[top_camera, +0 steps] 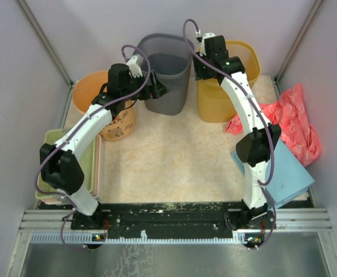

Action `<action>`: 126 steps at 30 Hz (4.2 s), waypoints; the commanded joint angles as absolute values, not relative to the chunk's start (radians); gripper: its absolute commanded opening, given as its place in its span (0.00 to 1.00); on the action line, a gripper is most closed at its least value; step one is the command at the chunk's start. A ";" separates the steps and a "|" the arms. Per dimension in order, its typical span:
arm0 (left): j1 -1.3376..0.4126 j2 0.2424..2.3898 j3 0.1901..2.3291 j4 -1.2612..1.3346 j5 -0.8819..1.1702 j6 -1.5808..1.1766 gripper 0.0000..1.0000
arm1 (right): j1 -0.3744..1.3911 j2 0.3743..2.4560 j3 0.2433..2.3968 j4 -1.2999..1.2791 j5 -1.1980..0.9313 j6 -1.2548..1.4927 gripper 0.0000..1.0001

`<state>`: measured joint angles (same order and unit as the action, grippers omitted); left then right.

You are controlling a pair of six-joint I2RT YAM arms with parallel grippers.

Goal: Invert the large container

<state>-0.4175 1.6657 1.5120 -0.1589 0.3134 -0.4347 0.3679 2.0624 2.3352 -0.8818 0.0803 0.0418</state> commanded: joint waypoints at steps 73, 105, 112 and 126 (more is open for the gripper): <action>-0.546 0.574 0.707 -0.467 0.210 -0.940 0.99 | 0.293 1.015 0.908 -0.386 -0.414 0.481 0.08; -0.560 1.123 1.213 0.045 0.556 -0.877 0.99 | 0.146 1.102 0.606 0.038 -0.575 0.889 0.09; -0.632 1.239 1.202 0.128 0.561 -0.882 0.99 | 0.145 1.096 0.606 -0.026 -0.497 0.870 0.29; -0.642 1.230 1.591 -0.508 0.145 -0.474 0.99 | 0.135 0.868 0.944 -0.645 -0.037 0.447 0.56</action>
